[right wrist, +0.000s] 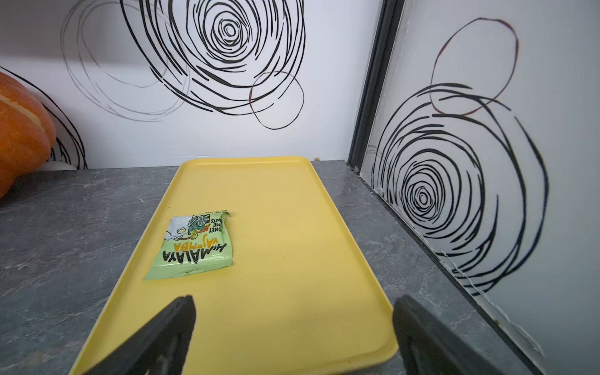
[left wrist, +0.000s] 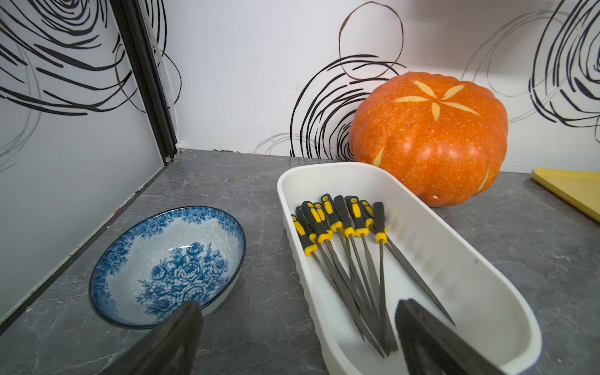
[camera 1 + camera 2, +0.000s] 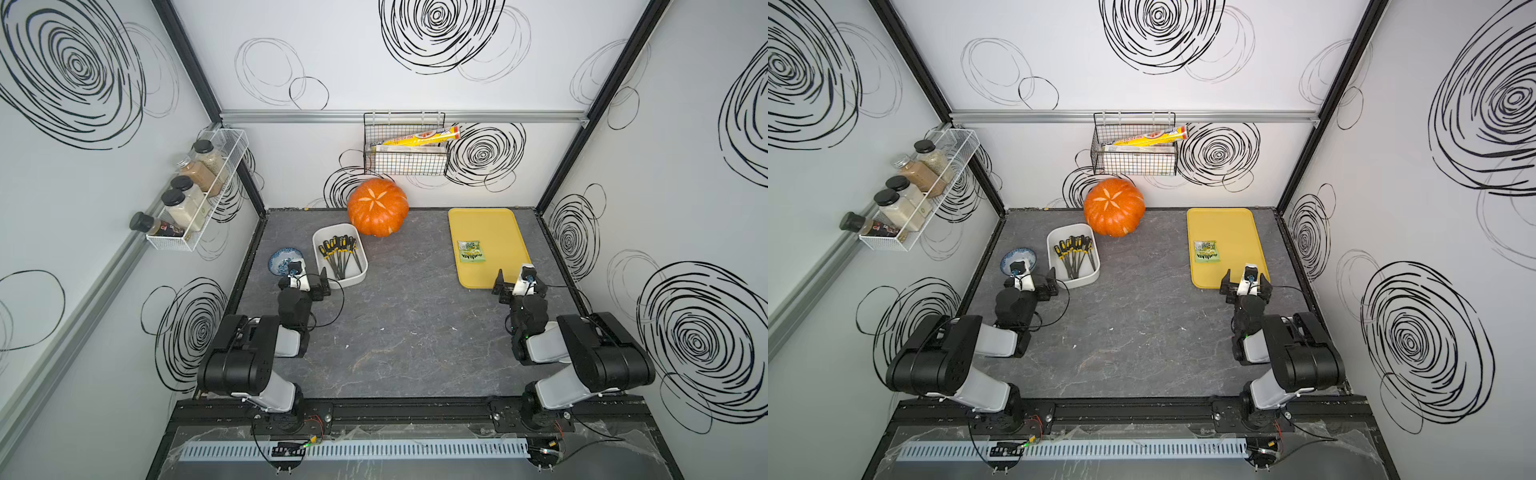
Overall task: Take the file tool out of the storage box
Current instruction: Move the storage box to the center of the board.
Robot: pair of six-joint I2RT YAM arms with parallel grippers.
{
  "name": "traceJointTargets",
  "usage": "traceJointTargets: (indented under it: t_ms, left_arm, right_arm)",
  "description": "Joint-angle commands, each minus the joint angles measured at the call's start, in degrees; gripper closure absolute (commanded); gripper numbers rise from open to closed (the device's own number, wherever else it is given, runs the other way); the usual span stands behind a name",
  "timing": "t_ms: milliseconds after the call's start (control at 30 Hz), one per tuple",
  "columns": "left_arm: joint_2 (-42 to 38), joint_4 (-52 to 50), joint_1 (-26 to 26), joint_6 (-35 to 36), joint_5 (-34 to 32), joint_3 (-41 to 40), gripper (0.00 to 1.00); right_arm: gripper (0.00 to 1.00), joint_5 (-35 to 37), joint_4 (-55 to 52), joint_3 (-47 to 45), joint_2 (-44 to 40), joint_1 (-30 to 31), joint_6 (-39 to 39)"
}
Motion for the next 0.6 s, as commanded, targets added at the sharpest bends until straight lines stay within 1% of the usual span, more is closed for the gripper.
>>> traceJointTargets:
  t_ms: [0, 467, 567]
  left_arm:
    - [0.0, 2.6, -0.3, 0.6, -0.4, -0.1, 0.01]
    - [0.0, 2.6, -0.2, 0.7, -0.4, -0.1, 0.01]
    - [-0.1, 2.8, 1.0, 0.0, 2.0, -0.3, 0.01]
  right_arm:
    - [0.0, -0.7, 0.3, 0.1, -0.3, -0.4, 0.0]
    - [0.0, -0.6, 0.1, 0.2, -0.3, -0.4, 0.0]
    - [0.0, -0.6, 0.1, 0.2, -0.3, -0.4, 0.0]
